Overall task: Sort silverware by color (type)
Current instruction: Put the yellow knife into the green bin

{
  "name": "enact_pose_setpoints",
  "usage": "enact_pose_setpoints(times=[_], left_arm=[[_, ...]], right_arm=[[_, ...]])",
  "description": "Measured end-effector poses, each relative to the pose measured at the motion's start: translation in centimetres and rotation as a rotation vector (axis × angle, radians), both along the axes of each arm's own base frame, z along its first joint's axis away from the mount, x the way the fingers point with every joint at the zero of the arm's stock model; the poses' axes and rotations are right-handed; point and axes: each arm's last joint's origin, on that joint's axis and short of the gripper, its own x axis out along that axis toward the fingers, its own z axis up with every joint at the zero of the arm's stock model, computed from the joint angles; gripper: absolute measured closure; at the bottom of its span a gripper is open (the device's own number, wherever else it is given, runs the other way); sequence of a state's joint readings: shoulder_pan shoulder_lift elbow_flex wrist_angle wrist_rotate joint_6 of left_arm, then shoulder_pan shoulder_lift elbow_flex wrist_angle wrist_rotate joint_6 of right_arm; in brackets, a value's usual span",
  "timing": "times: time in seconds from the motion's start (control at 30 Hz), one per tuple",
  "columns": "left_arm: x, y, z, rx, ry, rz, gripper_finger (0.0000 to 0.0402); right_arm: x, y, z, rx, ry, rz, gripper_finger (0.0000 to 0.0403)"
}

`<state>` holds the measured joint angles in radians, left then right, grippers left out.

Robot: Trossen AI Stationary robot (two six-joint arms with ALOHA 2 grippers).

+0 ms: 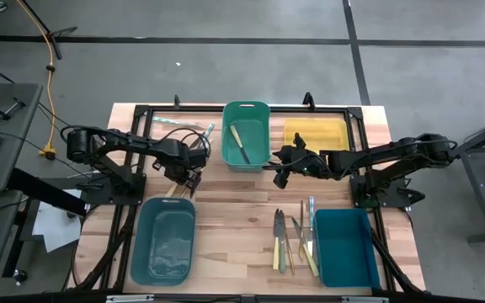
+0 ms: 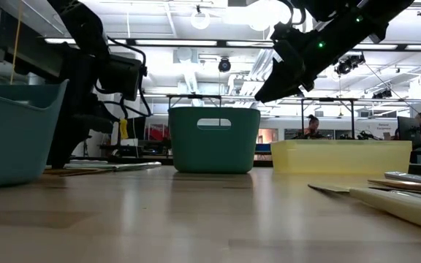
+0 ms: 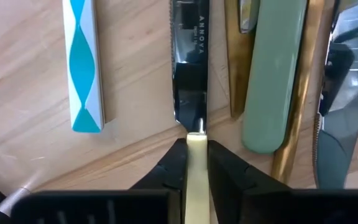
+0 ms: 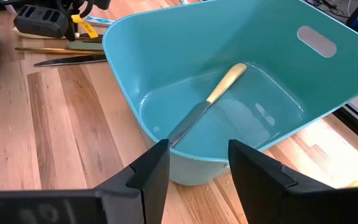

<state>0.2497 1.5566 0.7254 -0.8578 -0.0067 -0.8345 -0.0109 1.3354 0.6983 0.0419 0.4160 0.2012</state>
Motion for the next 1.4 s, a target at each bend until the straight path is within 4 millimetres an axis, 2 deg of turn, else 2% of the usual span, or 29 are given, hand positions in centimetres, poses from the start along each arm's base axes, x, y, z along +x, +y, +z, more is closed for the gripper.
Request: enact_pose_setpoints(times=[0.37, 0.9, 1.1, 1.23, 1.4], left_arm=[[-0.3, 0.1, 0.6, 0.068, -0.013, -0.003, 0.0371], [-2.1, 0.0, 5.5, 0.186, -0.223, 0.062, 0.0371], [-2.9, 0.3, 9.3, 0.309, -0.391, 0.043, 0.0371], [-2.9, 0.6, 13.0, 0.493, -0.553, -0.053, 0.0371], [-2.7, 0.8, 17.3, 0.765, -0.874, -0.230, 0.0371]], right_arm=[[0.0, 0.0, 0.0, 0.000, 0.000, 0.000, 0.0242], [0.0, 0.0, 0.1, -0.001, -0.008, 0.001, 0.0242], [0.1, 0.0, 0.2, -0.003, -0.027, 0.002, 0.0242], [0.3, 0.0, 0.5, 0.000, -0.067, 0.000, 0.0242], [0.6, 0.0, 0.9, 0.024, -0.131, -0.015, 0.0242]])
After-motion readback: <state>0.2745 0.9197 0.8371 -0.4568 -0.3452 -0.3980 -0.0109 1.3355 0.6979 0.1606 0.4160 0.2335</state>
